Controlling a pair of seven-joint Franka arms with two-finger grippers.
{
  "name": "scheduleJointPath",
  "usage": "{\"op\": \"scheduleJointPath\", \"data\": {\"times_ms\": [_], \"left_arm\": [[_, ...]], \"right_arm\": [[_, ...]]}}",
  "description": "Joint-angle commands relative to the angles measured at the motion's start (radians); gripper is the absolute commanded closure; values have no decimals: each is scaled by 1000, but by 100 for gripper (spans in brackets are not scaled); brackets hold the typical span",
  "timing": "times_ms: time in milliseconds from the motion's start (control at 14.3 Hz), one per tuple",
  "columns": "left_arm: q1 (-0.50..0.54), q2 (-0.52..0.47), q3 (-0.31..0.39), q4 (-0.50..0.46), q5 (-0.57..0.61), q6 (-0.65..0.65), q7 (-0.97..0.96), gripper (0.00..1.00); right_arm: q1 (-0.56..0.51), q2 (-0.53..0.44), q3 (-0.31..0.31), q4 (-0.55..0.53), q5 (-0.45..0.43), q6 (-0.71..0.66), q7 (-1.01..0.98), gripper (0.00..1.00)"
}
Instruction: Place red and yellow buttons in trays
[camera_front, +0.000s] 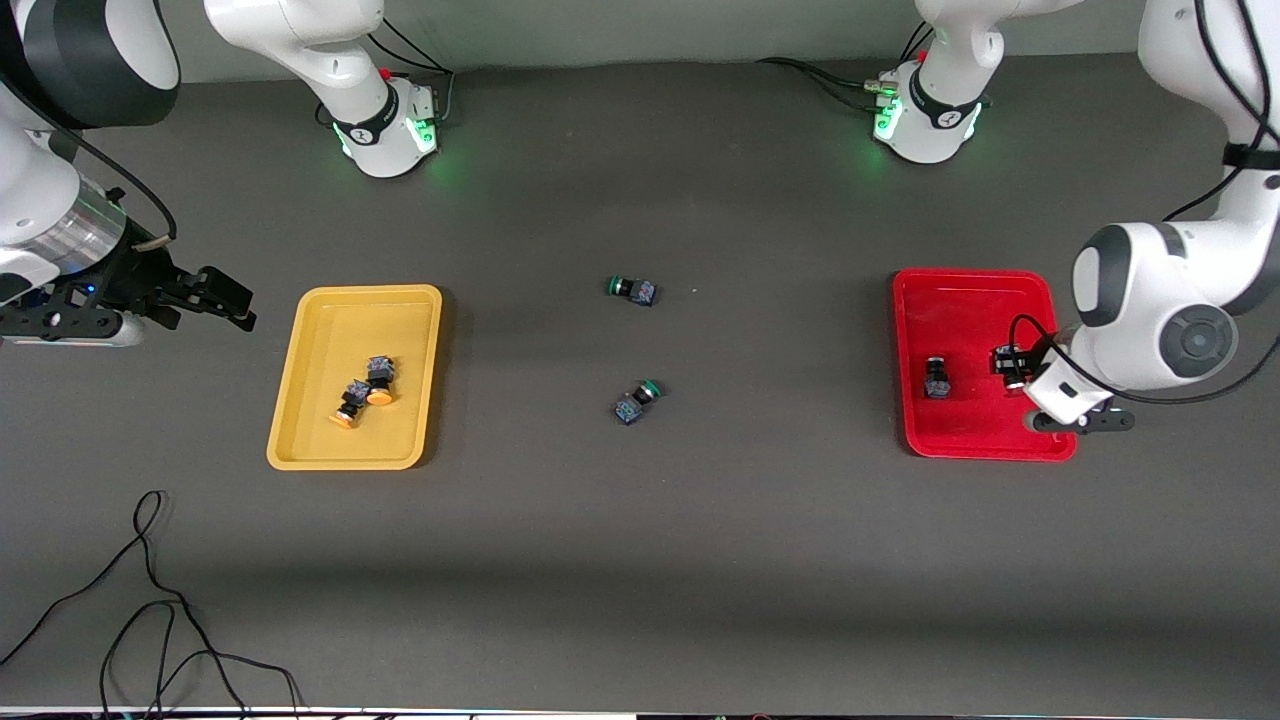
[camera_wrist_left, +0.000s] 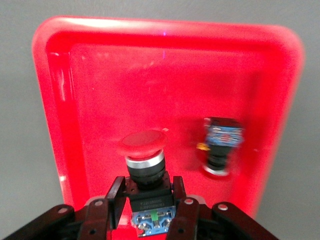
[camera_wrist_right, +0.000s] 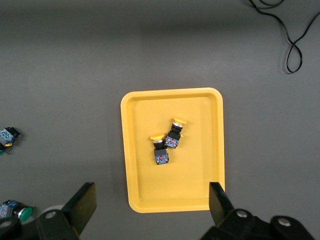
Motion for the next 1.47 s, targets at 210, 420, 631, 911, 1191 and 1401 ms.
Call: {"op": "scheduleJointPath", "data": {"times_ms": [210, 420, 631, 911, 1191, 1401], "left_arm": [[64, 39, -10, -67, 27, 139, 115, 21], [65, 24, -10, -10, 27, 59, 129, 0], [70, -13, -15, 189, 15, -225, 165, 0], [70, -82, -17, 476, -58, -599, 218, 0], [50, -203, -29, 547, -72, -719, 216, 0], [-4, -249, -37, 541, -72, -722, 204, 0]], "right_arm": [[11, 6, -4, 2, 27, 2, -26, 0], [12, 4, -2, 2, 27, -1, -28, 0], [12, 7, -1, 2, 27, -1, -28, 0], [11, 21, -2, 9, 51, 3, -28, 0], [11, 18, -4, 11, 53, 2, -28, 0], [9, 12, -8, 26, 53, -1, -29, 0]]}}
